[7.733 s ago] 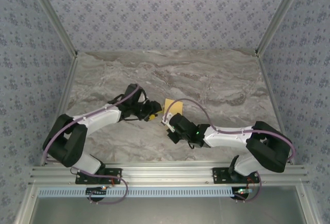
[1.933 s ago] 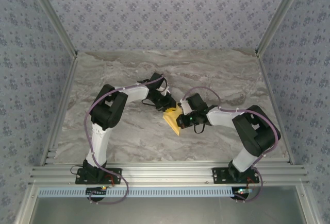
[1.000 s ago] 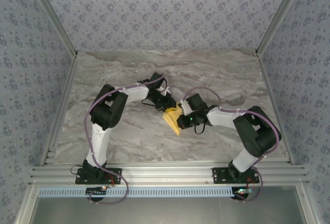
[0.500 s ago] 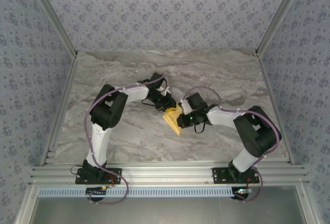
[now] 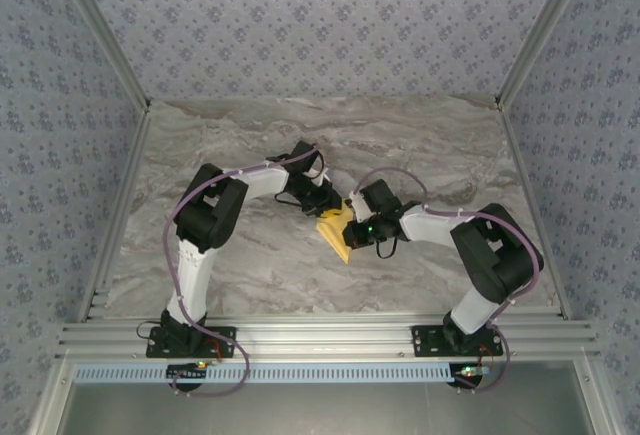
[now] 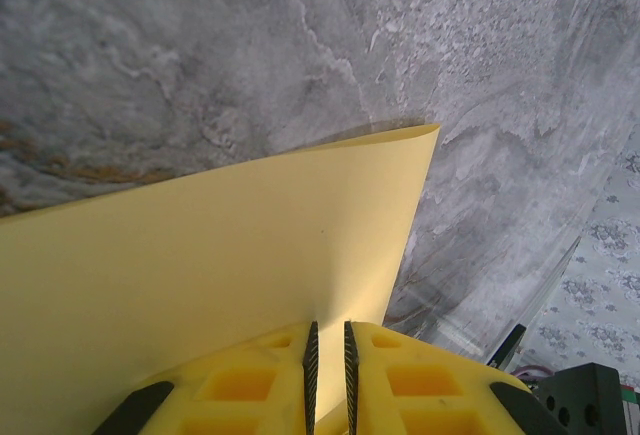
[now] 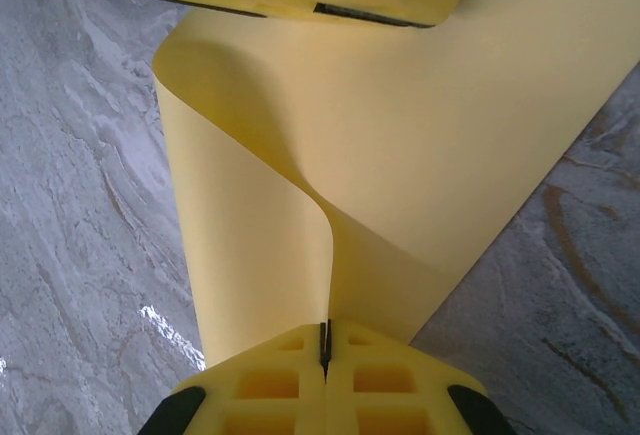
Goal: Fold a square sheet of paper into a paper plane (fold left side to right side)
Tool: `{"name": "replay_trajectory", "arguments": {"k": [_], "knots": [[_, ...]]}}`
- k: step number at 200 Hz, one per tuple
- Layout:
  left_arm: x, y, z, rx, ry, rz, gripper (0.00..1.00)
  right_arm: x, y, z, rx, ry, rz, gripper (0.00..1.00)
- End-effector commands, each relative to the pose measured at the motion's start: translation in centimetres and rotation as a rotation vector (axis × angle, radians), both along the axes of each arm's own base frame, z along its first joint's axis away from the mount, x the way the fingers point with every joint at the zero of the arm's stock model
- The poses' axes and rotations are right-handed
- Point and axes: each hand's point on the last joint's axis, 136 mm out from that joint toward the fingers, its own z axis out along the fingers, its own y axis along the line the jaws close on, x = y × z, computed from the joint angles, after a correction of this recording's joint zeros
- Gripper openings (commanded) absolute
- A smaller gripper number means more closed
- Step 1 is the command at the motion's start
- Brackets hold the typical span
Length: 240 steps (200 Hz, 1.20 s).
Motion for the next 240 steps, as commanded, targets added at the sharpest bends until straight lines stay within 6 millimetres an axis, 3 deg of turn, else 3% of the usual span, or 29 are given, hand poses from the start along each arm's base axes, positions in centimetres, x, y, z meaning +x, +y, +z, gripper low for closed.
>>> {"name": "replay_trajectory", "arguments": {"k": [1,75,105,147,179,240], "knots": [[-1.5,1.7,-2.2,0.094,0.059,0.006,0.17,0.1,-0.6,-0.9,-0.039,0.033,-0.017,0.00],[-1.3,1.6,-1.1,0.078,0.037,0.002,0.18,-0.1,-0.9,-1.6,-0.071,0.054,-0.019,0.00],[-0.3,2.2,2.0,0.052,-0.026,0.012,0.20,-0.6,-1.4,-2.0,-0.098,0.069,-0.007,0.00],[0.9,4.7,6.6,0.047,-0.129,0.043,0.24,-1.1,-1.6,-2.3,-0.104,0.083,0.004,0.00],[-1.1,5.3,7.3,0.019,-0.137,0.033,0.20,-1.1,-1.6,-2.3,-0.107,0.090,0.005,0.00],[-5.5,2.5,5.8,-0.041,-0.088,-0.048,0.17,-1.2,-1.5,-2.5,-0.111,0.105,0.008,0.00]]}}
